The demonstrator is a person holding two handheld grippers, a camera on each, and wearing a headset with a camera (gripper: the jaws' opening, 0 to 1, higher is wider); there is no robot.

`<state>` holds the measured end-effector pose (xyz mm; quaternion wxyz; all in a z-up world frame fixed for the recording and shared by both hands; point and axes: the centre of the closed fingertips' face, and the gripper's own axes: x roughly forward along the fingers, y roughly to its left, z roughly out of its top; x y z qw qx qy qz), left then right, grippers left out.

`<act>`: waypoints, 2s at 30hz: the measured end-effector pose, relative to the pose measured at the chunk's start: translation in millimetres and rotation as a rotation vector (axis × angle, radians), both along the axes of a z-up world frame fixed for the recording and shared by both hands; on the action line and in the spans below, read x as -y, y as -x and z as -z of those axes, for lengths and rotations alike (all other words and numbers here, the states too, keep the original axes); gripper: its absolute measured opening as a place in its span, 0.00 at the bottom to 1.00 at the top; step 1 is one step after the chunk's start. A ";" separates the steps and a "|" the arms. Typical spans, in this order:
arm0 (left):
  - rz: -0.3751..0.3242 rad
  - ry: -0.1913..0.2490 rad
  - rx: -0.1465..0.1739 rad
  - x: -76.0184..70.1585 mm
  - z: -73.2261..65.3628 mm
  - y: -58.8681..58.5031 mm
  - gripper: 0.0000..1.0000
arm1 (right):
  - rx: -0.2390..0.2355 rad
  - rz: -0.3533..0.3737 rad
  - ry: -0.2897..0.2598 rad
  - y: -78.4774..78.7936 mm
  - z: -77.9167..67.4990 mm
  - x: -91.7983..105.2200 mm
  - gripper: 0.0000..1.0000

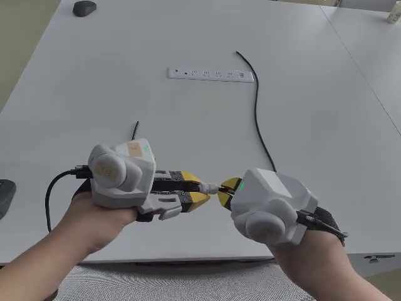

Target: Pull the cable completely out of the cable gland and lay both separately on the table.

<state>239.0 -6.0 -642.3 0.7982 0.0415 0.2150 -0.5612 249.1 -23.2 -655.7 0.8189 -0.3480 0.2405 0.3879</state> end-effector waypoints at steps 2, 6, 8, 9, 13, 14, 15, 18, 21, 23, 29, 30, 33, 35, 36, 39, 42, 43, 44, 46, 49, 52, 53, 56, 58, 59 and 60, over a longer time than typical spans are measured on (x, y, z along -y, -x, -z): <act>-0.007 0.002 -0.005 -1.5 -0.1 -1.7 0.15 | -0.010 0.022 -0.010 -2.2 1.7 4.1 0.00; -0.010 0.000 -0.002 -3.0 -0.3 -3.5 0.15 | -0.041 0.066 -0.036 -5.3 7.5 12.9 0.00; -0.018 0.005 -0.010 -3.9 -0.1 -4.8 0.15 | -0.061 0.104 -0.042 -7.8 12.9 20.7 0.00; -0.021 0.011 -0.013 -3.9 -0.7 -5.2 0.15 | -0.066 0.117 -0.051 -8.5 14.1 23.0 0.00; -0.022 0.017 -0.011 -3.0 -2.2 -4.9 0.15 | -0.098 0.181 -0.089 -9.9 20.5 34.0 0.00; -0.023 0.022 -0.014 -2.6 -2.6 -4.9 0.15 | -0.100 0.187 -0.091 -10.4 22.0 35.9 0.00; -0.025 0.024 -0.014 -2.4 -2.9 -5.0 0.15 | -0.109 0.206 -0.102 -10.7 25.0 39.1 0.00; -0.029 0.030 -0.014 -0.6 -3.7 -4.6 0.15 | -0.148 0.291 -0.167 -11.6 31.6 47.1 0.00; -0.030 0.032 -0.014 0.4 -3.9 -3.7 0.15 | -0.213 0.382 -0.244 -10.2 39.8 53.8 0.00; -0.029 0.030 -0.011 1.6 -3.4 -2.5 0.15 | -0.232 0.414 -0.252 -9.4 46.5 58.9 0.00; -0.037 0.017 -0.006 -0.9 -0.3 -2.8 0.15 | -0.275 0.482 -0.273 -6.4 65.4 69.0 0.00; -0.038 0.017 -0.006 -1.3 -0.2 -2.9 0.15 | -0.300 0.516 -0.295 -5.0 69.5 70.6 0.00; -0.040 0.015 -0.009 -2.3 1.3 -3.0 0.15 | -0.312 0.532 -0.313 -4.8 73.1 70.7 0.00; -0.036 0.009 -0.011 -2.2 3.1 -1.7 0.15 | -0.325 0.527 -0.304 -2.1 75.9 67.1 0.00; -0.035 0.010 -0.012 -2.1 3.0 -1.3 0.15 | -0.327 0.526 -0.306 -1.4 75.9 66.3 0.00; -0.032 0.006 -0.011 -2.7 3.0 -1.2 0.15 | -0.329 0.524 -0.305 0.0 77.0 65.7 0.00; -0.028 0.006 -0.013 -3.4 2.8 -1.6 0.15 | -0.323 0.519 -0.301 0.6 76.6 65.0 0.00; -0.027 0.006 -0.013 -3.7 2.8 -1.8 0.15 | -0.319 0.517 -0.299 0.7 76.1 65.1 0.00; -0.027 0.006 -0.013 -3.8 2.5 -2.1 0.15 | -0.306 0.510 -0.295 0.1 74.5 65.4 0.00; -0.026 0.008 -0.013 -4.2 1.9 -3.1 0.15 | -0.305 0.510 -0.299 0.2 73.2 65.7 0.00; -0.030 0.011 -0.012 -5.3 0.5 -5.2 0.15 | -0.307 0.514 -0.316 0.4 69.6 66.5 0.01; -0.030 0.010 -0.013 -6.1 0.4 -5.4 0.15 | -0.279 0.480 -0.292 0.7 64.8 66.2 0.01; -0.031 0.013 -0.013 -6.7 -0.2 -5.5 0.15 | -0.260 0.468 -0.282 -0.2 62.9 66.7 0.01; -0.033 0.015 -0.013 -8.0 0.0 -5.7 0.15 | -0.233 0.439 -0.263 0.6 57.3 66.4 0.02; -0.033 0.011 -0.014 -8.9 1.0 -5.9 0.15 | -0.224 0.438 -0.269 1.3 51.8 66.2 0.03; -0.033 0.010 -0.015 -9.5 1.4 -5.9 0.15 | -0.221 0.419 -0.295 1.5 46.7 61.4 0.04; -0.031 0.008 -0.017 -9.6 1.6 -5.4 0.15 | -0.220 0.419 -0.297 2.3 44.4 60.5 0.07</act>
